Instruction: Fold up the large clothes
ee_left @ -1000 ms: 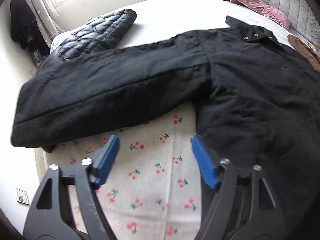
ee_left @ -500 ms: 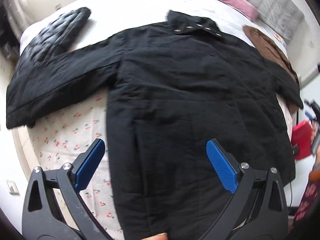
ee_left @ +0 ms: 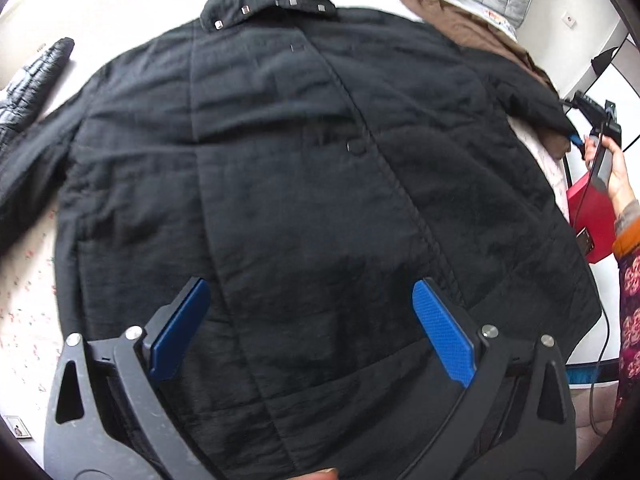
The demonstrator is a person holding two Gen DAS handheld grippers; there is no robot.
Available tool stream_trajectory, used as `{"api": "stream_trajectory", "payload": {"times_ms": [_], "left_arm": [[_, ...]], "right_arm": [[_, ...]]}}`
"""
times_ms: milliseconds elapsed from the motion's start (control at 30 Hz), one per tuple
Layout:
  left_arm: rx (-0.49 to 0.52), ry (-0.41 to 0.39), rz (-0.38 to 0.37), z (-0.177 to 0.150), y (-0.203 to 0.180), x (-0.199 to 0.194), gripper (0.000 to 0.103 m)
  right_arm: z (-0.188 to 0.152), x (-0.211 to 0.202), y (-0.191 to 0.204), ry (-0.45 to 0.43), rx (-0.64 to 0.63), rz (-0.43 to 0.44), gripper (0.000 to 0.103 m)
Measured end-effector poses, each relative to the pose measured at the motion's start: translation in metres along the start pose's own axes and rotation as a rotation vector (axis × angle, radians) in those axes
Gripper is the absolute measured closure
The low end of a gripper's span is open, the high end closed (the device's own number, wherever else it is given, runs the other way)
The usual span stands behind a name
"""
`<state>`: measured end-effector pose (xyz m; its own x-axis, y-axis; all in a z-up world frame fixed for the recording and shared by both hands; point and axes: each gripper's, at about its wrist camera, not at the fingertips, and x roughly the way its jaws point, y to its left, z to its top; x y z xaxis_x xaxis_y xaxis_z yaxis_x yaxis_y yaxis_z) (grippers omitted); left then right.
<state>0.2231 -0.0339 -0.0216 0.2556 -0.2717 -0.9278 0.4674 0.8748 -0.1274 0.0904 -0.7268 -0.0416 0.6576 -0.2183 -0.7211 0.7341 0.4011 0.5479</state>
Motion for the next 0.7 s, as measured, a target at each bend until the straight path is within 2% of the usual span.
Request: {"api": "stream_trajectory", "payload": {"times_ms": [33,133,167,233,367,500,633,700], "left_arm": [[0.002,0.01,0.001,0.0,-0.002,0.004,0.002],[0.012,-0.001,0.004,0.003,-0.006,0.006,0.002],[0.013,-0.018,0.0,0.004,-0.005,0.003,0.002],[0.015,-0.054,-0.009,0.007,-0.002,-0.002,0.002],[0.002,-0.11,-0.002,0.018,0.012,-0.014,0.002],[-0.017,-0.17,-0.011,0.034,0.023,-0.022,0.002],[-0.051,-0.234,-0.059,0.051,0.034,-0.031,0.002],[-0.079,-0.266,-0.086,0.059,0.042,-0.036,0.002]], "right_arm": [[0.003,0.004,-0.003,-0.008,0.022,-0.01,0.028],[0.009,0.008,-0.007,-0.031,0.062,-0.029,0.052],[0.011,0.006,-0.008,-0.043,0.069,-0.018,0.068],[0.013,0.0,-0.004,-0.065,0.062,0.034,0.087],[0.015,-0.036,0.035,-0.151,-0.068,0.101,0.091],[0.007,-0.077,0.105,-0.2,-0.251,0.219,0.091],[-0.024,-0.108,0.187,-0.203,-0.454,0.351,0.091],[-0.051,-0.117,0.23,-0.172,-0.567,0.425,0.091]]}}
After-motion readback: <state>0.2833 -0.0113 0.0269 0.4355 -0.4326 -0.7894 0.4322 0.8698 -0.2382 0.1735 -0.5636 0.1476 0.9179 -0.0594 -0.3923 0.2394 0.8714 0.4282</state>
